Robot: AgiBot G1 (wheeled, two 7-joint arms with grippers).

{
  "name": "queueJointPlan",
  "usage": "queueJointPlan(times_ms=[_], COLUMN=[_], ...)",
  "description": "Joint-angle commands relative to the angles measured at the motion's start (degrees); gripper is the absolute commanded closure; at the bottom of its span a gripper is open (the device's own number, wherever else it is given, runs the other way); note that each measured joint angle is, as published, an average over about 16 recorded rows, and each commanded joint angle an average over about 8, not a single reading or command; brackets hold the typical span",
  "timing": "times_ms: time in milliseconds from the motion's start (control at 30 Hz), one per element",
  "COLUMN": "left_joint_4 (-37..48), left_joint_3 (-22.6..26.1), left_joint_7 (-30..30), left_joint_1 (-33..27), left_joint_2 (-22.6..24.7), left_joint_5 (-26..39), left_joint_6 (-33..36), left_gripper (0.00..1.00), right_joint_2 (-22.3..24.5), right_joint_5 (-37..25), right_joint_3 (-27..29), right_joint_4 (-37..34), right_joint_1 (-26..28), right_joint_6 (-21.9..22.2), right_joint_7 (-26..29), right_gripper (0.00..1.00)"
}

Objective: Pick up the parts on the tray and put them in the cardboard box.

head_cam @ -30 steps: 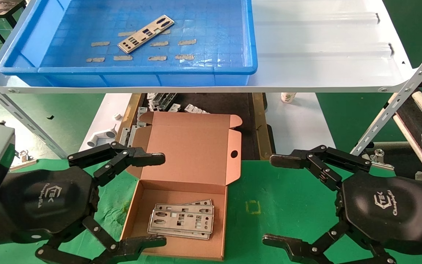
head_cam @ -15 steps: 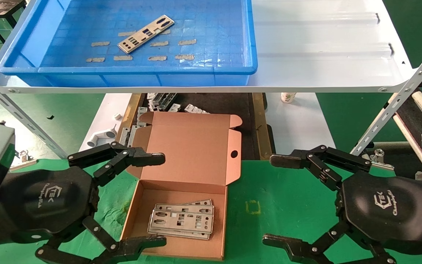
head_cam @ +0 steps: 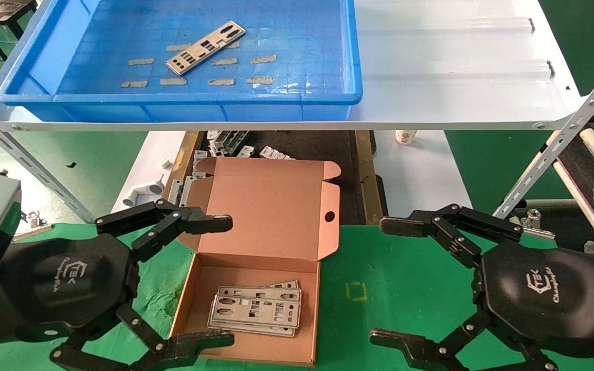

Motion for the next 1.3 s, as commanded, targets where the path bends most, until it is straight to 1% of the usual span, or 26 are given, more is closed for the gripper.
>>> queueJointPlan(times_ms=[33,1300], left_joint_4=[0.0,0.0], left_joint_3=[0.0,0.0], left_joint_7=[0.0,0.0], left_joint_1=[0.0,0.0], left_joint_2=[0.0,0.0], left_joint_5=[0.0,0.0], left_joint_6=[0.0,0.0], left_gripper=[0.0,0.0], right_joint_2=[0.0,0.0], right_joint_5=[0.0,0.0], right_joint_3=[0.0,0.0], right_joint_4=[0.0,0.0], right_joint_1=[0.0,0.0], right_joint_6=[0.0,0.0], right_joint_7=[0.0,0.0], right_gripper=[0.0,0.0])
